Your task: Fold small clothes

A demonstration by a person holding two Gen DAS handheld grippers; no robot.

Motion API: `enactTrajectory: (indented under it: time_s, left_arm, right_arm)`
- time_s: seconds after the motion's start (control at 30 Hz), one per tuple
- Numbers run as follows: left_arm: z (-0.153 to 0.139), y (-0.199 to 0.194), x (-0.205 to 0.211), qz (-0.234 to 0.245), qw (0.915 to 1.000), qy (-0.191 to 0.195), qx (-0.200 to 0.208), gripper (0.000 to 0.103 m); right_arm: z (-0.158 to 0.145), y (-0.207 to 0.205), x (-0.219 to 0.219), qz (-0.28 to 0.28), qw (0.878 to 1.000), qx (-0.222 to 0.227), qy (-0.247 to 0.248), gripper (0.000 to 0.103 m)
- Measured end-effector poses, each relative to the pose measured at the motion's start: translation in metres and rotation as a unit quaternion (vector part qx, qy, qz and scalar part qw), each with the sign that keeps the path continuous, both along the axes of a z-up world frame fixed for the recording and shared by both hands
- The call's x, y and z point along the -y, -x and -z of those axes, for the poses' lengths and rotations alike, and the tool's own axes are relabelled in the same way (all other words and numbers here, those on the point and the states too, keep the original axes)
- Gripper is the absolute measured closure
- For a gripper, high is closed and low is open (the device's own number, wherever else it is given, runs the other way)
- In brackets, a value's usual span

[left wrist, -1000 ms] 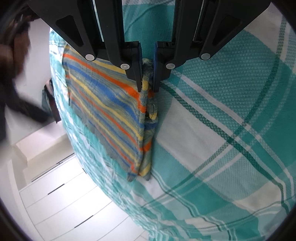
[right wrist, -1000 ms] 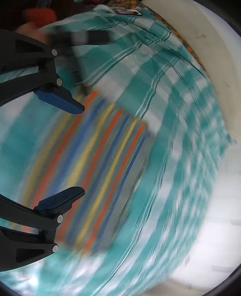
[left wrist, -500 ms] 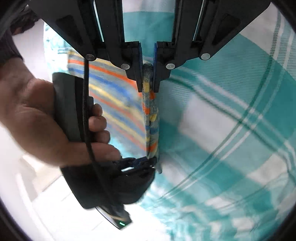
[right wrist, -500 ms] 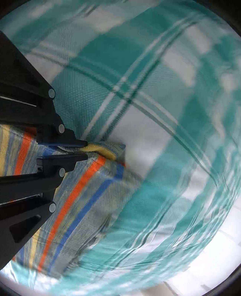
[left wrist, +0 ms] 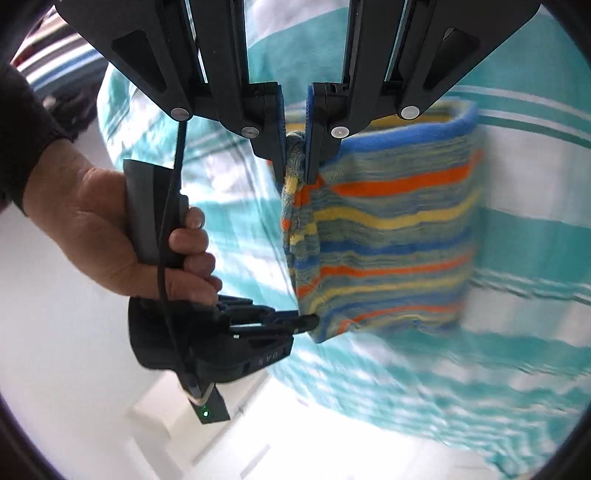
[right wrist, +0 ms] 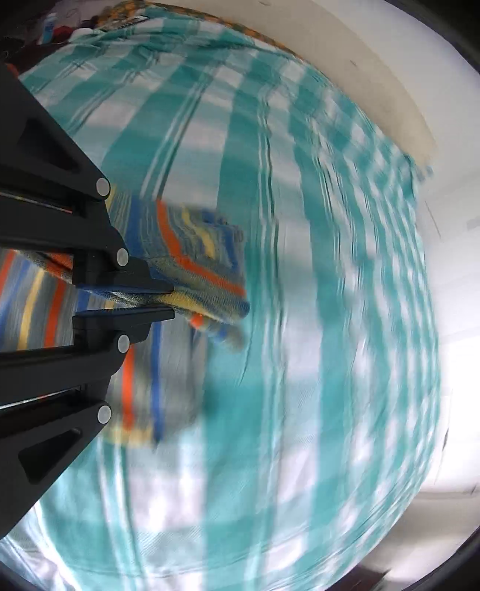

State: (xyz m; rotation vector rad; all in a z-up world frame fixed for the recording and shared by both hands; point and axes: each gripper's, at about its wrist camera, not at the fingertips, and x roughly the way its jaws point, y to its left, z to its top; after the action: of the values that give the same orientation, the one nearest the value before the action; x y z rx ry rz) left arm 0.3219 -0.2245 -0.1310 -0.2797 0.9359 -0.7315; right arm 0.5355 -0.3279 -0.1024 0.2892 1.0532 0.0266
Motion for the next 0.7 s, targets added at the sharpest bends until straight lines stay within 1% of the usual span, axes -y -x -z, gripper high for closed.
enactTrajectory:
  time_s: [0.07,0.13,0.2,0.23,0.27,0.3,0.33,0.37,0.4,0.43,0.47,0.5,0.53,0.6,0.63,0.67,0.7]
  left_arm:
    - [0.013,0.002,0.022,0.014,0.9996,-0.022,-0.005,0.097]
    - [0.023,0.003,0.038,0.025,0.9988,-0.04,-0.012,0.097]
    - [0.035,0.002,0.055,0.047,0.9961,-0.071,-0.022,0.094]
    - [0.039,0.001,0.059,0.053,0.9944,-0.087,-0.025,0.086]
    - [0.04,0.003,0.062,0.062,0.9932,-0.094,-0.027,0.076]
    - [0.036,0.007,0.06,0.073,0.993,-0.088,-0.027,0.072]
    - [0.03,0.012,0.054,0.08,0.9933,-0.079,-0.026,0.057]
    - [0.017,0.017,0.04,0.079,0.9942,-0.07,-0.018,0.041]
    - [0.008,0.02,0.027,0.068,0.9956,-0.064,-0.007,0.034]
    - [-0.004,0.022,0.007,0.047,0.9974,-0.054,0.008,0.026]
    - [-0.014,0.021,-0.014,0.023,0.9986,-0.043,0.021,0.024]
    - [-0.022,0.016,-0.036,-0.009,0.9989,-0.037,0.029,0.024]
    - [-0.025,0.01,-0.052,-0.035,0.9982,-0.038,0.03,0.024]
    - [-0.022,-0.012,-0.07,-0.083,0.9949,-0.056,0.012,0.027]
    - [-0.017,-0.018,-0.071,-0.09,0.9939,-0.064,-0.002,0.035]
    - [-0.006,-0.028,-0.068,-0.088,0.9927,-0.081,-0.017,0.05]
    - [0.007,-0.034,-0.07,-0.084,0.991,-0.101,-0.026,0.06]
  right_arm:
    - [0.022,0.01,0.034,0.025,1.0,-0.013,-0.01,0.097]
    - [0.044,0.016,0.053,0.038,0.999,-0.023,-0.022,0.097]
    - [0.061,0.019,0.063,0.046,0.998,-0.024,-0.031,0.097]
    - [0.068,0.022,0.066,0.05,0.998,-0.022,-0.042,0.095]
    - [0.072,0.024,0.069,0.055,0.997,-0.018,-0.054,0.087]
    - [0.074,0.028,0.072,0.066,0.996,-0.015,-0.059,0.078]
    - [0.072,0.032,0.077,0.075,0.995,-0.012,-0.062,0.058]
    - [0.068,0.039,0.083,0.082,0.994,-0.003,-0.069,0.051]
    - [0.062,0.046,0.087,0.087,0.994,0.006,-0.068,0.051]
    - [0.053,0.054,0.088,0.087,0.995,0.014,-0.054,0.051]
    - [0.042,0.063,0.088,0.08,0.996,0.023,-0.035,0.051]
    - [0.026,0.077,0.084,0.058,0.997,0.039,-0.017,0.051]
    - [0.014,0.088,0.076,0.035,0.998,0.054,-0.012,0.053]
    - [-0.003,0.108,0.05,-0.027,0.996,0.076,-0.025,0.058]
    - [-0.006,0.117,0.036,-0.061,0.994,0.081,-0.041,0.06]
    - [-0.005,0.124,0.022,-0.091,0.991,0.08,-0.058,0.062]
    - [0.0,0.13,0.009,-0.115,0.988,0.074,-0.071,0.063]
